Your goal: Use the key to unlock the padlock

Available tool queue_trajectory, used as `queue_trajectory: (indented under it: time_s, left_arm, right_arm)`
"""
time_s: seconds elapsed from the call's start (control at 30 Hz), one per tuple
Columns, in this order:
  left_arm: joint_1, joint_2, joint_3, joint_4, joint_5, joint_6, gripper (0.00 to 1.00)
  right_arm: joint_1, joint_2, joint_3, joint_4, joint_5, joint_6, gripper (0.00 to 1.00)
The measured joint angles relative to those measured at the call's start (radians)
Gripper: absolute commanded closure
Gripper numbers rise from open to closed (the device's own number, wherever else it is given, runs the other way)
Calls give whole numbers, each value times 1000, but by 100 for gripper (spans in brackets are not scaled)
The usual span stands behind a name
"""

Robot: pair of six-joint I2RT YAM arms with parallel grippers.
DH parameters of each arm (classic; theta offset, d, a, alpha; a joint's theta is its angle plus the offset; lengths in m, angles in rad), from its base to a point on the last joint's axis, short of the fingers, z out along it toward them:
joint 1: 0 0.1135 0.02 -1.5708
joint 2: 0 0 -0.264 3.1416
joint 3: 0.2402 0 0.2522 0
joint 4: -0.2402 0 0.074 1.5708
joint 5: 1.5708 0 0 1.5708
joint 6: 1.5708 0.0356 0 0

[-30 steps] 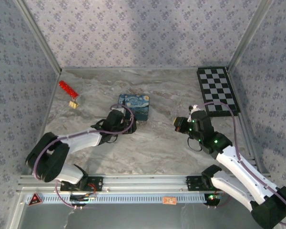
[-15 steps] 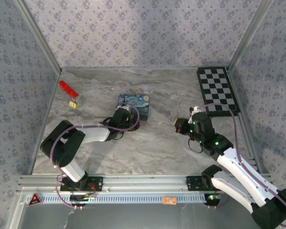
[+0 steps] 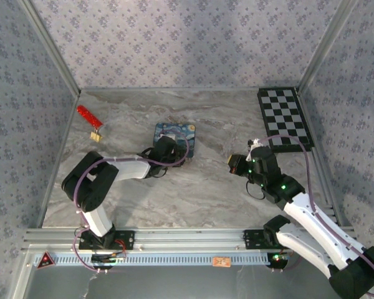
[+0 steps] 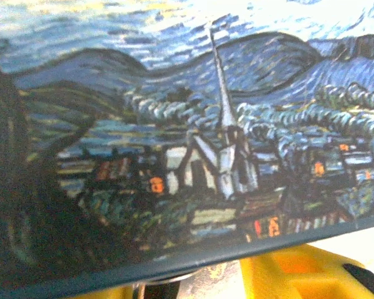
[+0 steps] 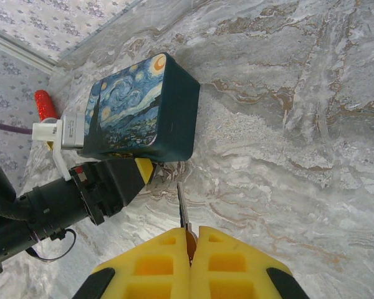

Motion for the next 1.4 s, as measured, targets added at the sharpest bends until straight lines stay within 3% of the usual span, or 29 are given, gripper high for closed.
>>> queue_trajectory:
  time_s: [0.5, 0.77, 1.07, 1.2, 1.4]
  left_arm:
    - [3, 25, 39, -100, 3, 70, 76]
    - [17, 25, 57, -149, 37, 143, 76]
    - [40, 22, 82, -254, 104, 244, 69]
    - [48, -24, 20, -220, 95, 230, 68]
    - [55, -73, -116, -27, 71, 126, 68]
  right_arm:
    - [0, 0, 0, -3, 0, 0, 100]
    - [0, 0, 0, -4, 0, 0, 100]
    - [0, 11, 0, -3, 0, 0, 100]
    - [0, 19, 0, -3, -1, 0, 100]
    - [0, 26, 0, -3, -8, 0, 100]
